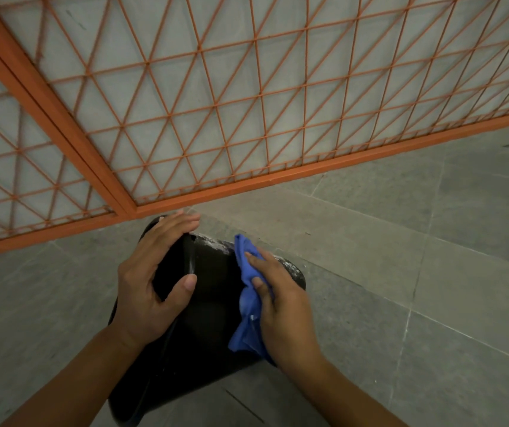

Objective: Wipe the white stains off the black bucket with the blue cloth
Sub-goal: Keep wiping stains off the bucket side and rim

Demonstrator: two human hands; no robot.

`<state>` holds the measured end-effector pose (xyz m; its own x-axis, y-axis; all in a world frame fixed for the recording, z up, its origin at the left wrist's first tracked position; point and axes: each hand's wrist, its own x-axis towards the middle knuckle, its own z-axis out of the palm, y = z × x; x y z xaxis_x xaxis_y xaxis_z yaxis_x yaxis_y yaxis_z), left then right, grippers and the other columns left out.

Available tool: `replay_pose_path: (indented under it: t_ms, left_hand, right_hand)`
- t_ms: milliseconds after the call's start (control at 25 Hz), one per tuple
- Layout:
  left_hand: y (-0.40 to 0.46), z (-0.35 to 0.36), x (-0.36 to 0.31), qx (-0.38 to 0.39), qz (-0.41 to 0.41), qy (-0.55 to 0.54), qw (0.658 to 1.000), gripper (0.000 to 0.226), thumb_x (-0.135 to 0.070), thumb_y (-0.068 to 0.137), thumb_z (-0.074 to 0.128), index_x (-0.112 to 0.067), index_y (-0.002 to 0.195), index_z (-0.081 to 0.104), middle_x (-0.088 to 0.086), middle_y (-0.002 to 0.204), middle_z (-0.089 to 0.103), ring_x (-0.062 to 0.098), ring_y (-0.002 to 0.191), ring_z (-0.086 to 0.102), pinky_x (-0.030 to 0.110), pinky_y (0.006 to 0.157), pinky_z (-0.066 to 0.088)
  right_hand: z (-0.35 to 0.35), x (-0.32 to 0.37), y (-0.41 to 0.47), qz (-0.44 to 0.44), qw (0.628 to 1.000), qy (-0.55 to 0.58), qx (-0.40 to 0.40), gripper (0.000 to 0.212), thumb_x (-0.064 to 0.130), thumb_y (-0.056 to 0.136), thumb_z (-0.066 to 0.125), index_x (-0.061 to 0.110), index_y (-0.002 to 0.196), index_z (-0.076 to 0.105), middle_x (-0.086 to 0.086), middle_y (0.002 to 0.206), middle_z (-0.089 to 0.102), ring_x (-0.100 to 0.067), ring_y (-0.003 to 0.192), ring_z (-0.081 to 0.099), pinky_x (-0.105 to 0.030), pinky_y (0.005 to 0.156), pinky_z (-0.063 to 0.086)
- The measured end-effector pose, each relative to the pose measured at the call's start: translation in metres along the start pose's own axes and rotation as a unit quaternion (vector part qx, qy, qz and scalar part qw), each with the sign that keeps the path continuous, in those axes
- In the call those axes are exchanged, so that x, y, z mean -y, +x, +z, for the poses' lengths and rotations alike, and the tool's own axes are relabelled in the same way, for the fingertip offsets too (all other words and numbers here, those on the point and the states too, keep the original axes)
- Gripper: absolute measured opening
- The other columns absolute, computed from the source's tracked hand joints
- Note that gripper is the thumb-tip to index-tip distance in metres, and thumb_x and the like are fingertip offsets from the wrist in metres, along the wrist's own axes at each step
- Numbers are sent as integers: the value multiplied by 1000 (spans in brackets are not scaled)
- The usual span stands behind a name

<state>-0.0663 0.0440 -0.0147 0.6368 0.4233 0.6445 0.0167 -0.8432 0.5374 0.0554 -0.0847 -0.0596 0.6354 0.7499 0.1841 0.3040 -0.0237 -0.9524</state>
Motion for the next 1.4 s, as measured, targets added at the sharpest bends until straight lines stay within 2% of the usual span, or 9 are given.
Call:
replay_pose_path:
  t_ms: [80,200,320,480,640,920,1080,1200,1400]
  left_hand:
    - [1,0,-2,2,3,-4,1000,62,-55,94,43,-1,123,53,8,131,55,24,131,49,45,111,35]
    - [-1,-3,-5,24,26,14,999,64,-54,95,39,2,122,53,12,132,55,24,133,47,47,111,34]
    - [-3,-4,-4,18,33,26,999,59,-54,95,40,-3,123,51,10,132,54,20,132,48,46,111,34]
    - [-1,-3,-3,8,23,18,1000,58,-53,95,42,-3,122,52,11,129,56,19,131,49,49,111,35]
    - [-3,-2,-10,33,38,30,998,67,-56,95,37,3,120,54,16,130,56,27,133,47,50,112,32]
    - [1,-2,-16,42,34,20,998,60,-54,94,42,-1,118,56,12,128,58,28,130,50,48,111,35]
    - [14,-6,-18,60,-37,19,997,36,-41,88,54,-18,115,61,-2,122,63,21,124,54,48,105,40]
    - [5,2,-24,107,-75,13,991,56,-45,89,50,-19,139,47,-7,150,41,21,145,28,43,116,22]
    - [-2,-5,-23,95,-46,30,994,67,-56,95,37,-8,141,43,1,152,39,23,144,30,57,114,22]
  right_hand:
    - [-6,-4,-7,36,999,-3,-16,39,10,93,45,37,120,44,21,135,34,14,126,25,-17,107,28]
    - [-1,8,-30,7,999,41,-6,46,1,91,47,35,121,42,19,141,28,20,127,11,6,91,24]
    - [1,4,-20,-27,999,24,24,46,3,91,48,34,124,43,20,139,33,10,131,17,4,96,22]
    - [-11,-15,-7,74,997,-13,-33,35,8,93,46,24,123,52,21,132,35,1,130,30,-8,106,22]
    - [-11,4,-20,65,998,18,13,38,5,92,45,32,120,48,26,131,29,10,127,23,11,86,18]
    - [-20,-27,-4,80,996,-30,-26,30,11,93,45,22,119,56,7,136,47,-7,128,39,-25,109,29]
    - [-19,-34,-11,72,996,-46,-13,32,12,93,45,26,121,54,9,139,43,-4,130,35,-8,105,23]
    - [-19,-30,-16,63,997,-44,-31,36,12,93,45,35,120,50,19,138,37,0,130,31,7,95,16]
    - [0,-20,-26,-44,998,-41,-3,40,33,87,35,40,126,43,21,139,37,9,132,22,-4,106,14]
